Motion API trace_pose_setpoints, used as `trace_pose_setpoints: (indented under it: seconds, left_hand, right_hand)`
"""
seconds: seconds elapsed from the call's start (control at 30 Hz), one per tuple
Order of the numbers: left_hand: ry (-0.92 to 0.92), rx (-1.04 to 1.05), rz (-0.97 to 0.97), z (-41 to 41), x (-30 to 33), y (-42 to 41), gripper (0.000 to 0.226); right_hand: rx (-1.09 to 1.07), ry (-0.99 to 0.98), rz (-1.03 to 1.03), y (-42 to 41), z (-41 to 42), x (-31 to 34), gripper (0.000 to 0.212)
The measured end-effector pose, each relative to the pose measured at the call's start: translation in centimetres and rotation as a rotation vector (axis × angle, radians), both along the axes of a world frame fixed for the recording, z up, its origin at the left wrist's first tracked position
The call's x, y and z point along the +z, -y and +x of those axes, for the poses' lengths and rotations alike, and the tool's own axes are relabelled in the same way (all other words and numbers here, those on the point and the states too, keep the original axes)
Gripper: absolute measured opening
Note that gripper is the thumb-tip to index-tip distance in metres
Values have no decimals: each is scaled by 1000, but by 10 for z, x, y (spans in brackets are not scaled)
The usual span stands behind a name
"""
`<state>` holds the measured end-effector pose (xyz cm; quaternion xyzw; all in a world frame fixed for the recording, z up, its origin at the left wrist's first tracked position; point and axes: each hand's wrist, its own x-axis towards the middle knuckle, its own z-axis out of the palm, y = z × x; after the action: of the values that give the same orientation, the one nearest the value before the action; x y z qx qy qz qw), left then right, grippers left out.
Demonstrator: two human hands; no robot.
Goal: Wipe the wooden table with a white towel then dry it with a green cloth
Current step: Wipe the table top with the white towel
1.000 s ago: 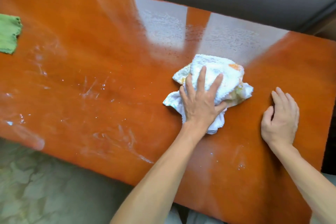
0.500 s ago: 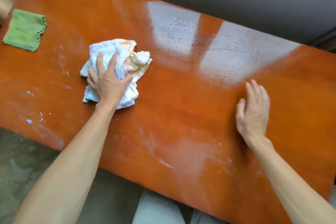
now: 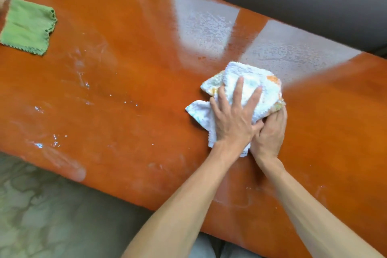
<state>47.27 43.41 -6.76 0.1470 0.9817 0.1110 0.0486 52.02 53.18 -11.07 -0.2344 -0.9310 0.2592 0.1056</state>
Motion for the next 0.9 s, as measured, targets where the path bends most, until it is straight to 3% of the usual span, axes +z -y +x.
trace_pose_setpoints:
  seconds: [0.2, 0.57, 0.77, 0.9]
  left_hand:
    - [-29, 27, 177, -20, -3, 60, 69]
    - [127, 309, 57, -130, 9, 310, 79]
    - [36, 515, -9, -119, 7, 264, 71]
    - [38, 480, -50, -94, 7, 203, 73]
  right_hand:
    - [75, 3, 103, 6, -5, 10, 47]
    - [68, -10, 151, 13, -9, 13, 46]
    - [108, 33, 227, 13, -10, 11, 47]
    - [108, 60, 248, 14, -10, 10, 48]
